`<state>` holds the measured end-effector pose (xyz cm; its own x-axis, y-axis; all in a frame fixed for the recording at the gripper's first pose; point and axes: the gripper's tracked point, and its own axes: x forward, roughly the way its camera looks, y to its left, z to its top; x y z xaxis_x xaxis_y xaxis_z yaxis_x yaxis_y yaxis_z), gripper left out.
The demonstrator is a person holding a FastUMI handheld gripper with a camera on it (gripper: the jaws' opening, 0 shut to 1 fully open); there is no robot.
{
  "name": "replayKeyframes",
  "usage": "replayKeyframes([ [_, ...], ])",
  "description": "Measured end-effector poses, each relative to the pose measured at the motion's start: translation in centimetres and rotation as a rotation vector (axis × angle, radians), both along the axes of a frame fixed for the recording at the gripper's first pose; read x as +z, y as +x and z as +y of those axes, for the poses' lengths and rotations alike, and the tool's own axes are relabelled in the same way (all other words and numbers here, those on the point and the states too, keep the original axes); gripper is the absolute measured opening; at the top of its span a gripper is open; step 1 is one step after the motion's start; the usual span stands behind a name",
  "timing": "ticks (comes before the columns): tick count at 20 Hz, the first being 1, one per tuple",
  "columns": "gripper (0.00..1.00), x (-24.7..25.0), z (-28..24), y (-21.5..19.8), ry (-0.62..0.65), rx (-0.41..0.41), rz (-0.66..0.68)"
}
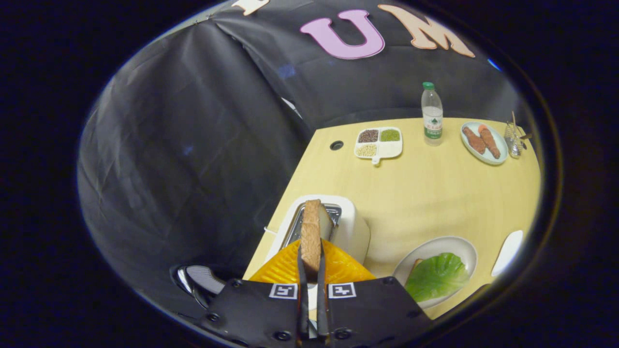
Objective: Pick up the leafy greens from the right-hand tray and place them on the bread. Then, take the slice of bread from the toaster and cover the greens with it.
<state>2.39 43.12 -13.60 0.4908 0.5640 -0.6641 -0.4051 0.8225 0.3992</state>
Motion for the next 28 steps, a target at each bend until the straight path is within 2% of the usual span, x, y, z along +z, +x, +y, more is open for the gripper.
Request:
replayKeyframes([
  [6, 0.09, 3.8, -4.1, 0.8, 0.095, -0.061, -0.009],
  [9, 0.09, 4.5, -8.0, 1.8, 0.12, -0.105, -0.029],
  [14, 0.09, 2.0, -15.2, 2.0, 0.131, -0.22, 0.022],
  [18, 0.09, -3.2, -19.5, 1.4, 0.097, -0.316, 0.091],
  [20, 0.09, -4.9, -20.0, 0.7, 0.103, -0.328, 0.129],
  [26, 0.09, -8.5, -18.8, -0.9, 0.178, -0.273, 0.198],
  [28, 0.09, -10.1, -18.8, -1.2, 0.187, -0.28, 0.238],
])
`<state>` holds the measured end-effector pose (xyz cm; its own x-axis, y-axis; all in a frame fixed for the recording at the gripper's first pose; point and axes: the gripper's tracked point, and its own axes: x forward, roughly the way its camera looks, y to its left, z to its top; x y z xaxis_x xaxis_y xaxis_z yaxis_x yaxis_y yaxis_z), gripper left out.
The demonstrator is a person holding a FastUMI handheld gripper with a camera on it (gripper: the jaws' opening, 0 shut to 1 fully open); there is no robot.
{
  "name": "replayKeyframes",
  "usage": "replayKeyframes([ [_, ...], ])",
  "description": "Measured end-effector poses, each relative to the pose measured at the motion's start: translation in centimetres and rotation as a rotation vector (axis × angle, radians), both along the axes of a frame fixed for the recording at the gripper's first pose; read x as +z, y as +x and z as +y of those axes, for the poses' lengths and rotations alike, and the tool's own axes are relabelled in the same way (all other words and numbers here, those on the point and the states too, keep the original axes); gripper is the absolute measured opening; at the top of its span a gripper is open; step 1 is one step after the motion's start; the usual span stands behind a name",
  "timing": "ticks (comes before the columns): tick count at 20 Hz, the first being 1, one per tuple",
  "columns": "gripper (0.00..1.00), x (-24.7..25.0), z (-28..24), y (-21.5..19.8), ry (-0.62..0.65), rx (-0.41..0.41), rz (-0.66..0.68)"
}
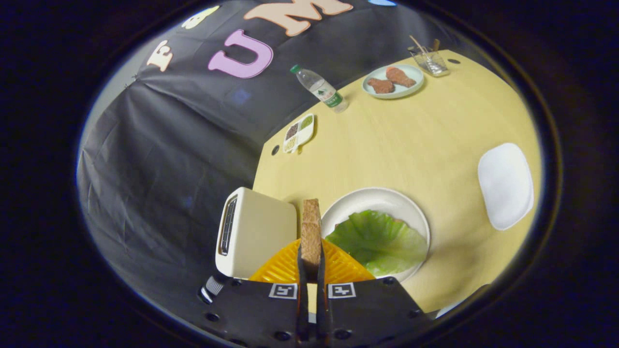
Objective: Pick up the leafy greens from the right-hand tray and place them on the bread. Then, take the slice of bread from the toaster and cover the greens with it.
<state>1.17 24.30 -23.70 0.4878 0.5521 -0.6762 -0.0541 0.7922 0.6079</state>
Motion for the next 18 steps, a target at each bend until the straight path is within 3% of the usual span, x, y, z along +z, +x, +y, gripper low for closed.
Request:
replayKeyframes([
  [5, 0.09, -5.0, -2.8, 0.1, -0.141, -0.03, 0.036],
  [14, 0.13, -7.7, -5.8, 0.6, -0.425, 0.006, -0.104],
  [18, 0.34, -7.8, -6.1, 0.7, -0.522, 0.05, -0.166],
])
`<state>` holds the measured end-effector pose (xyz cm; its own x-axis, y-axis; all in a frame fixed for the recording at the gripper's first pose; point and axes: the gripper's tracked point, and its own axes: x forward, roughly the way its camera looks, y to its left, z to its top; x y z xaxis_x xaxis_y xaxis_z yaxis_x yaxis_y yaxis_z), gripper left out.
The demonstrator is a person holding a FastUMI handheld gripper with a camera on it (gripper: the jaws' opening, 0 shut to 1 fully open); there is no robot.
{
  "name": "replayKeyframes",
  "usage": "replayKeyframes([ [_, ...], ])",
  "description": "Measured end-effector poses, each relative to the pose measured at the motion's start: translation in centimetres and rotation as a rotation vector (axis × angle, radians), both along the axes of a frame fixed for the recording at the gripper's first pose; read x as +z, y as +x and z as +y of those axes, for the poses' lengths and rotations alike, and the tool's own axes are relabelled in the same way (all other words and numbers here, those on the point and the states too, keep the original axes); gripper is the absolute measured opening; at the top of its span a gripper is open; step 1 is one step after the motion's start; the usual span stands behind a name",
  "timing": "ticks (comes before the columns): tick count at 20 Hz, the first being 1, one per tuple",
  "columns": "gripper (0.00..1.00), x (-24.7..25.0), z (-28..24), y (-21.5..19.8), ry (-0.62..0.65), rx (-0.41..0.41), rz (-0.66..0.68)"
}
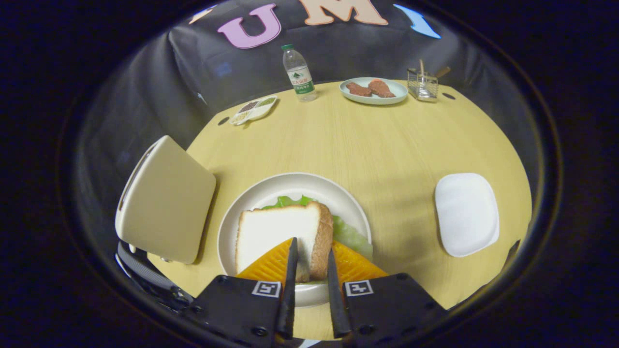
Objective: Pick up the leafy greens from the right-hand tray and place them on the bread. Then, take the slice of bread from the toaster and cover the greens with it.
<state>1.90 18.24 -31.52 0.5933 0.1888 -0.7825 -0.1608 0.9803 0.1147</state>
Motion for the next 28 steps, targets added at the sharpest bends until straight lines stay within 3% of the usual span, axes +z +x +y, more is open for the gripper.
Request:
replayKeyframes([
  [8, 0.87, 0.7, -1.8, 0.8, -0.103, -0.008, -0.092],
  [12, 0.98, 4.8, -2.8, 3.0, -0.115, -0.011, -0.269],
  [21, 1.0, 19.1, -7.2, 4.7, -0.011, -0.066, -0.719],
  [28, 1.0, 27.4, -10.6, 4.4, -0.027, -0.083, -0.921],
])
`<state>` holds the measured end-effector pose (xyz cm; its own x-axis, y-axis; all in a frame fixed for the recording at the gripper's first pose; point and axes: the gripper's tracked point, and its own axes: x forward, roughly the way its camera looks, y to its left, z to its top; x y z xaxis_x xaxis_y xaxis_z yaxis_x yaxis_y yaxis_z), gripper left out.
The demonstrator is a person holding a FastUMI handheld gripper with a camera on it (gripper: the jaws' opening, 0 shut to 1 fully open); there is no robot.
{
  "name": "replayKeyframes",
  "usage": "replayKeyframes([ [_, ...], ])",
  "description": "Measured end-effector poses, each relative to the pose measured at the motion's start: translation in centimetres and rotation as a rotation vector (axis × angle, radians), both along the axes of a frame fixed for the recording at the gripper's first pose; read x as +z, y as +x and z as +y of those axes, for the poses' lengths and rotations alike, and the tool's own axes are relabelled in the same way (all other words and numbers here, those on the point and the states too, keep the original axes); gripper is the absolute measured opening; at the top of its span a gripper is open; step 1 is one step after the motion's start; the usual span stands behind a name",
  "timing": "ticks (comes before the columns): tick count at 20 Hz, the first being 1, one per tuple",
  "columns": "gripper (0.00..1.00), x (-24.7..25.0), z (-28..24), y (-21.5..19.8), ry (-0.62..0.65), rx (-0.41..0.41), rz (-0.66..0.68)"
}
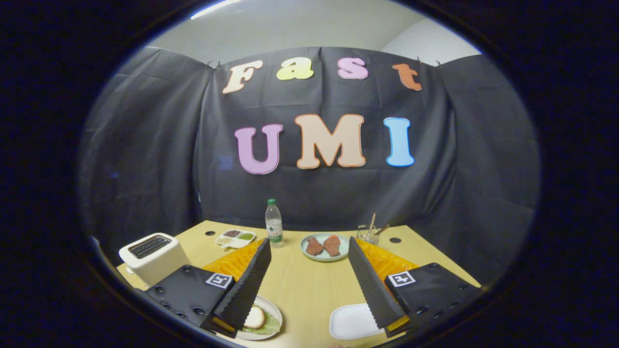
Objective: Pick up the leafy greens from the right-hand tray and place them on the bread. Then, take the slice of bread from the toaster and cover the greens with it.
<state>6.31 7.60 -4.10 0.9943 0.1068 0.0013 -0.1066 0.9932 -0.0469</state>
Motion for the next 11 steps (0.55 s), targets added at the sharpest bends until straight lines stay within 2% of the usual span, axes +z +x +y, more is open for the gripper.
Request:
replayKeyframes([
  [5, 1.0, 3.3, -2.6, -0.4, -0.039, -0.036, -0.06],
  [11, 1.0, 3.7, -4.6, -0.2, -0.031, -0.046, -0.062],
])
